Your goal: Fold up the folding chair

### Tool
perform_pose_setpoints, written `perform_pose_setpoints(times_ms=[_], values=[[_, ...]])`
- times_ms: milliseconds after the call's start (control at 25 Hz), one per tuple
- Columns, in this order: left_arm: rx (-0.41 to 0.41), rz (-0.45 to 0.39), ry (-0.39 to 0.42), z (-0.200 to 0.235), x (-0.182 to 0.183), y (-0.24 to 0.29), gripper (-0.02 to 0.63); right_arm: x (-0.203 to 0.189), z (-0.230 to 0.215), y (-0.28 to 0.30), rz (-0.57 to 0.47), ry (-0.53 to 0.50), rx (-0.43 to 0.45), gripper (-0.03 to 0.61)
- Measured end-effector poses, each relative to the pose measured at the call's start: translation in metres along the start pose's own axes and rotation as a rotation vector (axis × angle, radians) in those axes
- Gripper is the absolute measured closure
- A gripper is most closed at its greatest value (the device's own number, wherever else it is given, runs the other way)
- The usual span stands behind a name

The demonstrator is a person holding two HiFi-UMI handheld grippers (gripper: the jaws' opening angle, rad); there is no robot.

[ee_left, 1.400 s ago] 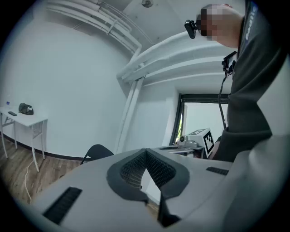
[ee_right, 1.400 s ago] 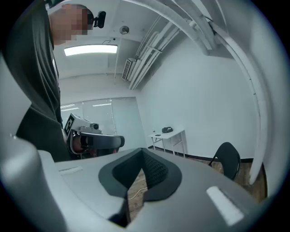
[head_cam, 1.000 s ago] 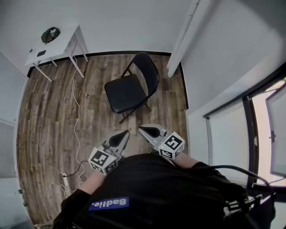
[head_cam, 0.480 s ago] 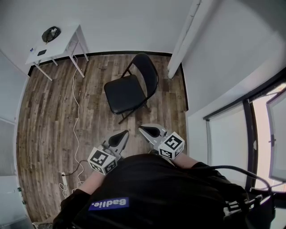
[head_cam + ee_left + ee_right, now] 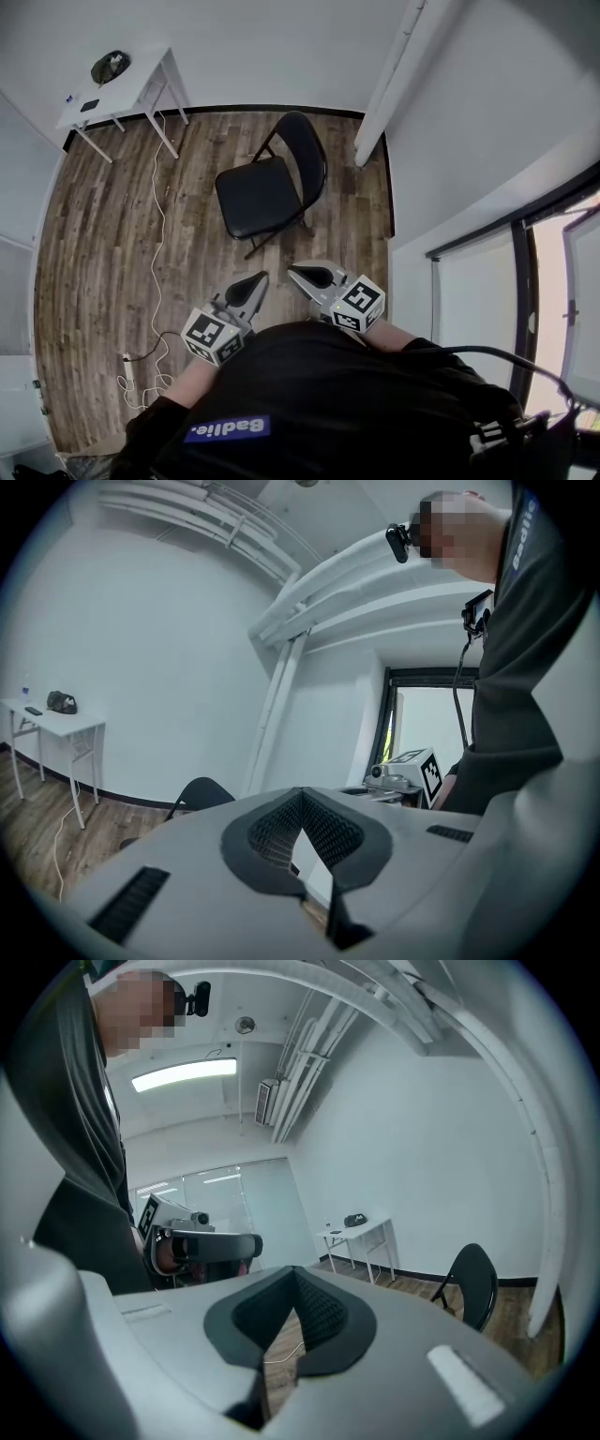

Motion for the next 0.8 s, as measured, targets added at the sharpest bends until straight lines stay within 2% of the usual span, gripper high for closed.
perform_pose_setpoints(times_ms=[240, 440, 600, 800], values=[[0.06, -0.024, 0.013, -0.01, 0.0, 0.014, 0.612, -0.004, -0.023, -0.01, -0.007, -0.003, 0.033, 0.58], [0.071, -0.049, -0.001, 0.01, 0.003, 0.021, 0.612, -0.006, -0.039, 0.001, 0.0, -0.007, 0.036, 0.58], [0.056, -0.055, 0.005, 0.042, 0.019, 0.029, 0.612, -0.004, -0.059, 0.024, 0.008, -0.011, 0.001, 0.58], [0.026, -0.043, -0.007, 0.107, 0.046, 0.041, 0.612, -0.001, -0.088, 0.075, 0.037, -0.016, -0.055, 0.58]])
Point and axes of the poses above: the fingertips, and each gripper's own axes: y forward along the fingers, z to its left, x out of its top, the point moved 9 cm from there along -y, backward along the fingers, and after that the axes turned 12 degrees about -y, right-handed, at the moved point
